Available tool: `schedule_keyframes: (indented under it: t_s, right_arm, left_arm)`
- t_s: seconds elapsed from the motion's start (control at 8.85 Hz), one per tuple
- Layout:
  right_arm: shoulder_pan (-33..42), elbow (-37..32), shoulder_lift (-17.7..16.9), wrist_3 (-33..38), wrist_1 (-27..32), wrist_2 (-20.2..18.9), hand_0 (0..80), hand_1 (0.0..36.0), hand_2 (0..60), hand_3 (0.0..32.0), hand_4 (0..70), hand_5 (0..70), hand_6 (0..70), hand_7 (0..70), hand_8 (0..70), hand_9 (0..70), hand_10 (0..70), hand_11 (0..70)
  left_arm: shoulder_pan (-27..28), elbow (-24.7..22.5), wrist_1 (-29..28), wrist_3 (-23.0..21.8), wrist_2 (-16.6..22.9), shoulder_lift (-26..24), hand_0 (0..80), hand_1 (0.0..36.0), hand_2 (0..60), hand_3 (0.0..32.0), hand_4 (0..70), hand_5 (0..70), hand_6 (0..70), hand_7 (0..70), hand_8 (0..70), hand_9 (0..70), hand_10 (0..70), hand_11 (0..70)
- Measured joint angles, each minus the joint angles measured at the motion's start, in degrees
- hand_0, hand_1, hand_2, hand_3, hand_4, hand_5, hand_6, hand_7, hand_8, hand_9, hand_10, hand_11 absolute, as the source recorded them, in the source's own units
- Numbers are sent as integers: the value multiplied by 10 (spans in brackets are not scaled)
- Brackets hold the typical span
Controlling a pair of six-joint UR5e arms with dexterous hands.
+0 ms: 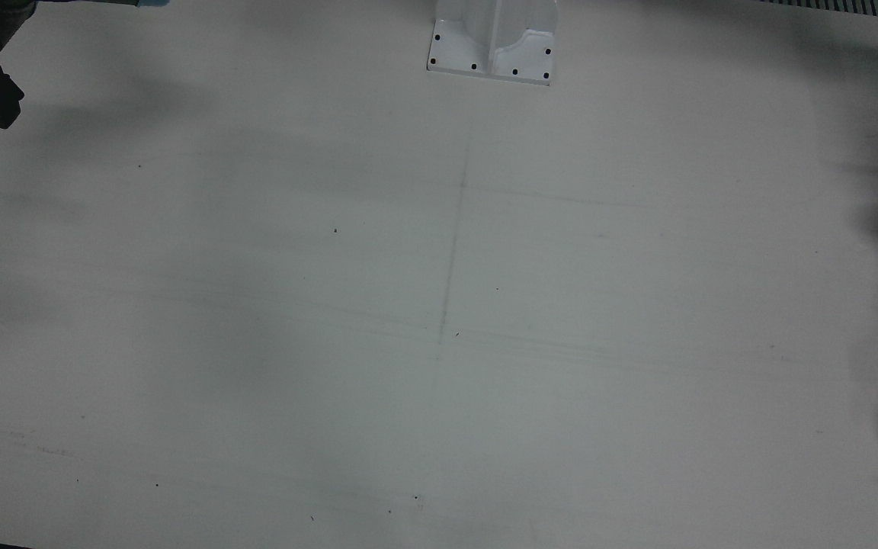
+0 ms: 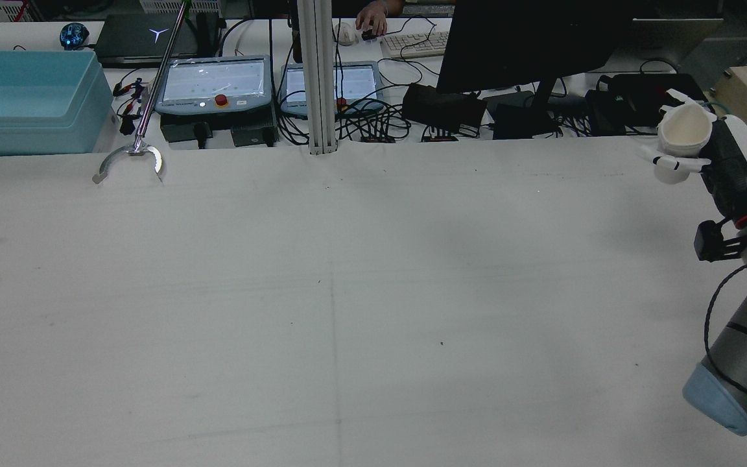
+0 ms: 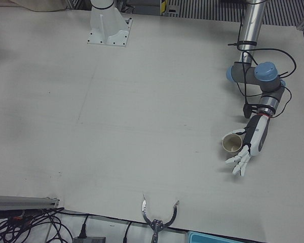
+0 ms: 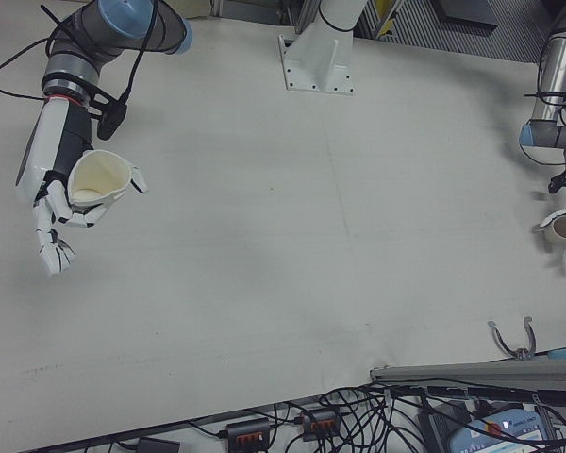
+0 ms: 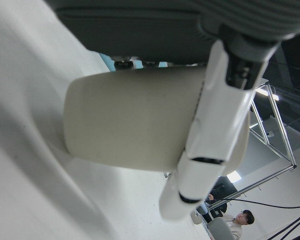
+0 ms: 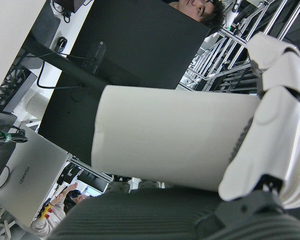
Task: Pour water
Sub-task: 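Lower the left hand's cup to the table and release it, then lower the right hand's cup onto the table and open the hand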
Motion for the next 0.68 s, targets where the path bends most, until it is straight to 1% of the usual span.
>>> schedule_keyframes:
  t_s: [0.11, 0.23, 0.34, 0.45, 0.56, 0.68]
  right_arm:
    - [0, 0, 0, 0, 0, 0, 470, 142, 276, 0, 280, 700, 93, 133, 125, 198, 160, 238]
    - [0, 0, 0, 0, 0, 0, 470, 142, 275, 0, 280, 700, 93, 131, 125, 198, 160, 238]
    - [0, 1, 0, 0, 0, 0, 470, 142, 275, 0, 280, 700, 93, 131, 125, 198, 160, 238]
    - [0, 1, 0, 0, 0, 0, 470, 142, 274, 0, 279, 700, 92, 131, 124, 197, 159, 237]
    - [0, 1, 0, 0, 0, 0, 470, 141, 272, 0, 278, 700, 92, 131, 123, 195, 158, 236]
    - [0, 1, 0, 0, 0, 0, 470, 141, 271, 0, 279, 700, 92, 131, 123, 196, 158, 236]
  left_arm:
    - [0, 1, 0, -17, -9, 0, 788, 294, 84, 0, 232, 195, 68, 92, 3, 7, 65, 126]
    - [0, 4, 1, -36, -21, 2, 757, 289, 96, 0, 246, 219, 70, 95, 7, 12, 67, 128]
    - [0, 10, 1, -53, -33, 3, 726, 281, 114, 0, 292, 326, 71, 98, 13, 21, 74, 136]
    - [0, 16, 1, -69, -46, 4, 710, 281, 143, 0, 336, 373, 72, 101, 20, 31, 78, 141]
    - [-1, 20, 1, -79, -54, 5, 730, 286, 127, 0, 297, 293, 72, 96, 19, 29, 76, 139]
    - [-1, 23, 0, -90, -59, 7, 762, 281, 49, 0, 214, 121, 72, 86, 16, 23, 68, 131]
